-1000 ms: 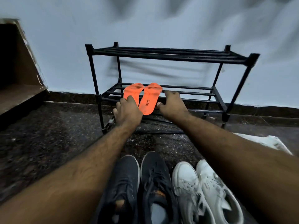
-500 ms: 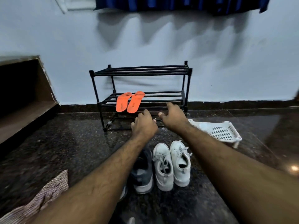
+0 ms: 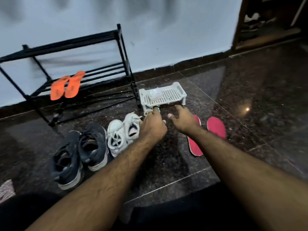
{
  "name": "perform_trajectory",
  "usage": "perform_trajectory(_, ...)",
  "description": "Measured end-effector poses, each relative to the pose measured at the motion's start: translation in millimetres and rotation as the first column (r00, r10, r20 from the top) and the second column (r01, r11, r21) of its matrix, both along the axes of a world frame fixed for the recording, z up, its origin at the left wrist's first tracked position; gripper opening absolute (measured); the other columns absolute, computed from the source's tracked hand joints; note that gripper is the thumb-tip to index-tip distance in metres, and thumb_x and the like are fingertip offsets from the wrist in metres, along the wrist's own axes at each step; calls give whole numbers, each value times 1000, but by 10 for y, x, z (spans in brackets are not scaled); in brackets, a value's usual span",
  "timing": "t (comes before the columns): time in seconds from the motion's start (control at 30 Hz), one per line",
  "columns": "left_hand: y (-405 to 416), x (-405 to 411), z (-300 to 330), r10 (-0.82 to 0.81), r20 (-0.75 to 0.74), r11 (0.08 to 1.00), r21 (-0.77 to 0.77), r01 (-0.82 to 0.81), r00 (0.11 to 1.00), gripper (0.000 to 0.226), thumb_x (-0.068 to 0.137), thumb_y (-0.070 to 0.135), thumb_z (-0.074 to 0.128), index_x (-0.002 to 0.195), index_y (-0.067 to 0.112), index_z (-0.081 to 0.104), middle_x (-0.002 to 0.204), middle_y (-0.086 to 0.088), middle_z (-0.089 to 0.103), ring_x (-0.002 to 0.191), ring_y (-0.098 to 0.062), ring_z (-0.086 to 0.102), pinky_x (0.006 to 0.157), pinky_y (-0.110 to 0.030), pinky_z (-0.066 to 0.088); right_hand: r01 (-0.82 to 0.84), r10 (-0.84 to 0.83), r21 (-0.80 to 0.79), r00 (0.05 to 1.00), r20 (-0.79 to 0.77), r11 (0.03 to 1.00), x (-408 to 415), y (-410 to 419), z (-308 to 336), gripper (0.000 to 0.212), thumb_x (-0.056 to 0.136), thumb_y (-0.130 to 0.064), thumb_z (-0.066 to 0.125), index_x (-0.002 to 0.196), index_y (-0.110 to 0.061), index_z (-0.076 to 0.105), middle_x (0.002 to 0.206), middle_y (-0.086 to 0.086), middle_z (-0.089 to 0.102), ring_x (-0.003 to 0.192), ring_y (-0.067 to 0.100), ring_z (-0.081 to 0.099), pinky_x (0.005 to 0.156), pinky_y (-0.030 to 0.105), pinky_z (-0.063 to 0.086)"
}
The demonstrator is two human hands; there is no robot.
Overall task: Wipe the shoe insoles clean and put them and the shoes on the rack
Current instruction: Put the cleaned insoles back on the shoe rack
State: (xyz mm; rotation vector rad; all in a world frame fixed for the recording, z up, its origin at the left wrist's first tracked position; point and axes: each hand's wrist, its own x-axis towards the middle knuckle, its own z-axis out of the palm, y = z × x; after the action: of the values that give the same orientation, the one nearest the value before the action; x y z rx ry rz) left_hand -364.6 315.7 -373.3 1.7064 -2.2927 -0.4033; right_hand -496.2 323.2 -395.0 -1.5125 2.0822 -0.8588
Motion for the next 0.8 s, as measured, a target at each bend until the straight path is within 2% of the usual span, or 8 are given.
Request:
perform_trajectory(0.1, 80, -337, -265, -50, 43, 997, 67, 47, 998, 61, 99, 32, 53, 151, 11, 28, 145, -16, 46, 135, -35, 45, 108, -48, 34, 64, -65, 84, 998, 14, 994, -353, 175, -320, 49, 95, -32, 59, 136, -6, 49, 130, 24, 54, 122, 39, 51, 97, 36, 40)
perform_trajectory(0.23, 162, -723, -632, -117, 92, 985, 140, 104, 989, 60, 99, 33, 53, 150, 12, 29, 143, -16, 47, 133, -35, 47, 107, -48, 35, 136, -145, 180, 989, 37, 974, -713, 308, -701, 53, 96, -33, 58, 139, -5, 46, 135, 25, 50, 125, 38, 50, 103, 38, 40)
perform_trajectory(0.33, 156, -980, -888, -151, 103, 973, 191, 129, 983, 53, 97, 33, 56, 142, 12, 36, 139, -16, 50, 131, -35, 49, 105, -48, 37, 198, -209, 206, 977, 33, 958, -898, 396, -955, 44, 94, -29, 60, 131, -8, 52, 124, 21, 55, 113, 35, 55, 98, 38, 43)
perform_trajectory(0.43, 120, -1212, -1107, -161, 108, 962, 238, 132, 981, 50, 98, 34, 56, 137, 10, 39, 136, -17, 51, 128, -36, 51, 102, -48, 40, 315, -317, 204, 948, -21, 927, -1032, 454, -1111, 37, 91, -22, 60, 125, -9, 57, 121, 19, 53, 112, 39, 57, 98, 42, 47)
perform_trajectory(0.53, 78, -1397, -1267, -107, 83, 961, 264, 81, 991, 54, 98, 38, 57, 137, 6, 39, 135, -21, 50, 125, -40, 53, 100, -48, 44, 526, -487, 197, 846, -215, 827, -1129, 407, -1158, 40, 86, -24, 62, 125, -18, 57, 127, 14, 50, 119, 36, 50, 96, 43, 43)
perform_trajectory(0.6, 41, -1499, -1350, -44, 64, 967, 254, 27, 997, 67, 94, 43, 63, 140, 3, 37, 136, -21, 47, 123, -41, 53, 99, -46, 45, 606, -544, 199, 787, -293, 770, -1181, 368, -1192, 50, 82, -27, 67, 130, -21, 52, 133, 12, 45, 123, 33, 43, 95, 43, 39)
perform_trajectory(0.7, -19, -1580, -1423, 78, 54, 957, 275, -90, 996, 87, 85, 45, 76, 143, -1, 33, 138, -21, 41, 124, -40, 53, 99, -44, 47, 637, -581, 273, 770, -265, 720, -1170, 303, -1259, 60, 80, -24, 71, 135, -22, 45, 140, 12, 38, 125, 33, 39, 96, 46, 37)
perform_trajectory(0.8, -79, -1622, -1466, 192, 50, 916, 348, -198, 980, 87, 77, 45, 83, 139, 4, 39, 139, -19, 46, 125, -36, 54, 98, -42, 48, 640, -591, 314, 768, -246, 702, -1154, 228, -1299, 57, 86, -19, 67, 137, -23, 41, 140, 11, 36, 122, 35, 41, 93, 48, 41)
